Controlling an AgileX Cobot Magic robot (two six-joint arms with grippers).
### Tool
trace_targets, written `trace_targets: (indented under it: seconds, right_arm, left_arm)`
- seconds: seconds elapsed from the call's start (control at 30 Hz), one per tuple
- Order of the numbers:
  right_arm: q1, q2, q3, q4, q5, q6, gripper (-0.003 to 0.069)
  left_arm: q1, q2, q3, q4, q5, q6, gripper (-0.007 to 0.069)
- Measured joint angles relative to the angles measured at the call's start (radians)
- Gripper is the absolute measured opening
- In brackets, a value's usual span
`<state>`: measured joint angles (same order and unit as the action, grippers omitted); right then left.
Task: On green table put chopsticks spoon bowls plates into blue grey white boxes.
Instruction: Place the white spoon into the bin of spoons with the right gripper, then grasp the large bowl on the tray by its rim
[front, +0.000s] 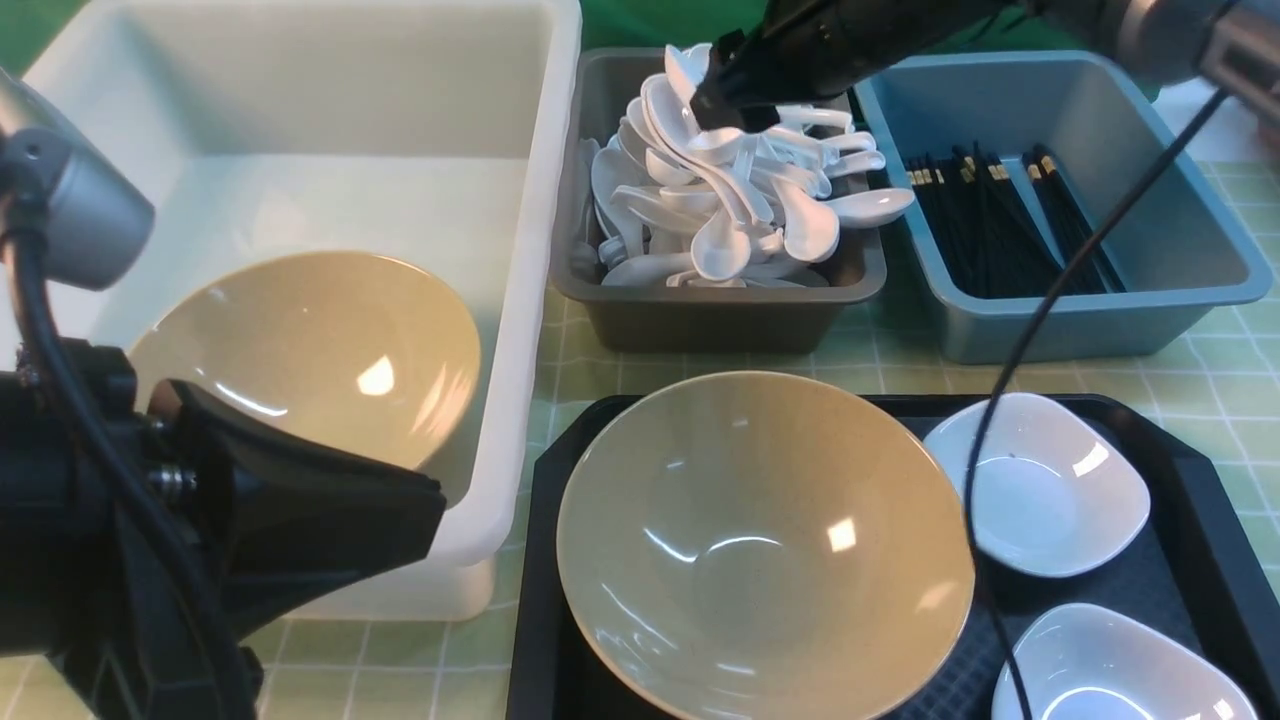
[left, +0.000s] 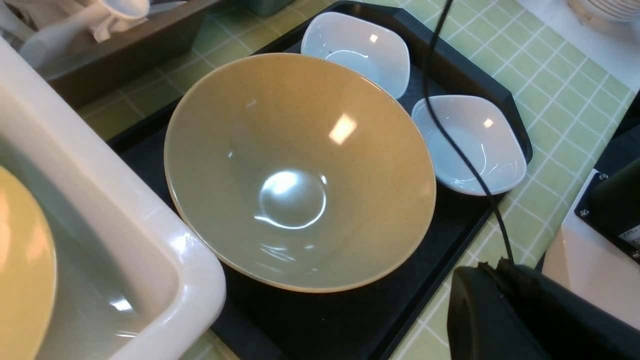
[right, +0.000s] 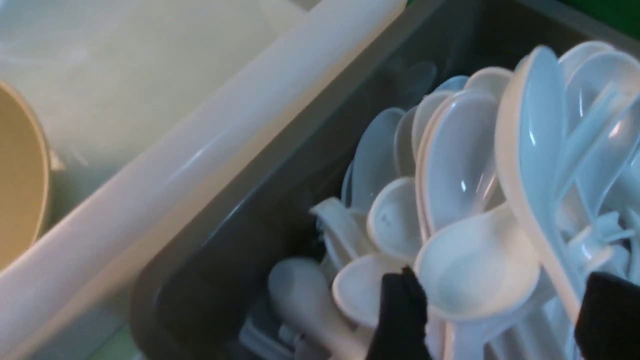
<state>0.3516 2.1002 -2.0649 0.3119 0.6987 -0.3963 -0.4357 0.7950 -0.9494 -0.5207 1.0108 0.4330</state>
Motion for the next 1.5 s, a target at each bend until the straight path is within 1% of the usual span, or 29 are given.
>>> trace_targets:
  seconds: [0.13,0.2,0.27,0.33,0.4,0.43,0.5,0.57,0.63,0.67,0.73,0.77,0.8,0.83,0.87,0.9,0.93,1.07,1.1,1.2,1.23,1.27,1.33,1.37,1.5]
  right_arm:
    - [-0.003,-0.133,0.0,-0.006,0.223,-0.05,0.0473]
    - [-0.004,-0.205,-0.004,-0.006,0.329,-0.059,0.0473]
    - [-0.005,-0.309,-0.004,-0.009,0.471,-0.065,0.0474]
    - [-0.005,-0.376,0.023,0.0,0.471,-0.054,0.0474]
    - [-0.006,-0.468,0.079,0.026,0.471,-0.058,0.0474]
    - [-0.006,-0.475,0.091,0.032,0.471,-0.058,0.0473]
    - [-0.006,-0.538,0.137,0.044,0.471,-0.06,0.0465]
    - [-0.006,-0.619,0.245,0.048,0.471,-0.065,0.0424]
    - [-0.006,-0.699,0.347,0.049,0.471,-0.07,0.0367]
    - [-0.006,-0.734,0.392,0.05,0.471,-0.074,0.0338]
    - [-0.006,-0.836,0.525,0.065,0.471,-0.1,0.0246]
    - [-0.006,-0.86,0.563,0.068,0.471,-0.108,0.022]
    - [-0.006,-0.905,0.651,0.075,0.471,-0.123,0.0159]
    - [-0.006,-0.946,0.713,0.077,0.471,-0.131,0.0118]
    - [-0.006,-0.971,0.77,0.078,0.471,-0.135,0.0087]
    - [-0.006,-0.977,0.77,0.078,0.471,-0.136,0.008]
    - [-0.006,-1.011,0.841,0.078,0.467,-0.14,0.0048]
    - [-0.006,-1.109,0.971,0.078,0.458,-0.147,0.0025]
    - [-0.006,-1.128,0.995,0.078,0.451,-0.148,0.0025]
    - [-0.006,-1.171,1.026,0.078,0.436,-0.148,0.0025]
    - [-0.006,-1.171,1.028,0.078,0.435,-0.148,0.0025]
    - [-0.006,-1.181,1.035,0.078,0.431,-0.149,0.0025]
    - [-0.006,-1.188,1.045,0.079,0.426,-0.151,0.0025]
    - [-0.006,-1.189,1.049,0.079,0.426,-0.151,0.0025]
    - [-0.006,-1.191,1.071,0.081,0.418,-0.151,0.0025]
  left_arm:
    - [0.0,0.005,0.002,0.038,-0.064,0.021,-0.0001]
    - [0.0,0.013,0.02,0.043,-0.159,0.043,-0.0001]
    - [0.0,0.042,0.061,0.035,-0.287,0.05,-0.0001]
    - [0.0,0.072,0.092,0.0,-0.389,0.053,-0.0001]
    - [0.0,0.128,0.11,-0.076,-0.471,0.059,-0.0001]
    - [0.0,0.14,0.11,-0.084,-0.483,0.062,-0.0001]
    - [0.0,0.193,0.107,-0.153,-0.522,0.087,-0.0001]
    - [0.0,0.266,0.083,-0.193,-0.503,0.14,-0.0001]
    - [0.0,0.343,0.029,-0.206,-0.45,0.173,-0.0001]
    - [0.0,0.374,-0.001,-0.208,-0.423,0.176,0.0]
    - [0.0,0.462,-0.103,-0.207,-0.339,0.161,0.0003]
    - [0.0,0.501,-0.139,-0.202,-0.31,0.15,0.0006]
    - [0.0,0.54,-0.192,-0.185,-0.27,0.131,0.0024]
    - [0.0,0.585,-0.235,-0.161,-0.238,0.113,0.0054]
    - [0.0,0.614,-0.267,-0.145,-0.216,0.098,0.0071]
    - [-0.001,0.621,-0.274,-0.133,-0.211,0.093,0.0083]
    - [-0.007,0.663,-0.323,-0.089,-0.179,0.064,0.0128]
    - [-0.051,0.787,-0.42,0.103,-0.133,-0.016,0.031]
    - [-0.073,0.826,-0.445,0.165,-0.118,-0.037,0.0371]
    - [-0.109,0.924,-0.5,0.292,-0.091,-0.057,0.0501]
    - [-0.113,0.931,-0.507,0.299,-0.088,-0.058,0.0508]
    - [-0.121,0.975,-0.533,0.338,-0.076,-0.06,0.0549]
    - [-0.122,1.038,-0.569,0.379,-0.061,-0.061,0.0586]
    - [-0.122,1.059,-0.579,0.39,-0.058,-0.061,0.0596]
    - [-0.122,1.136,-0.607,0.43,-0.055,-0.061,0.0593]
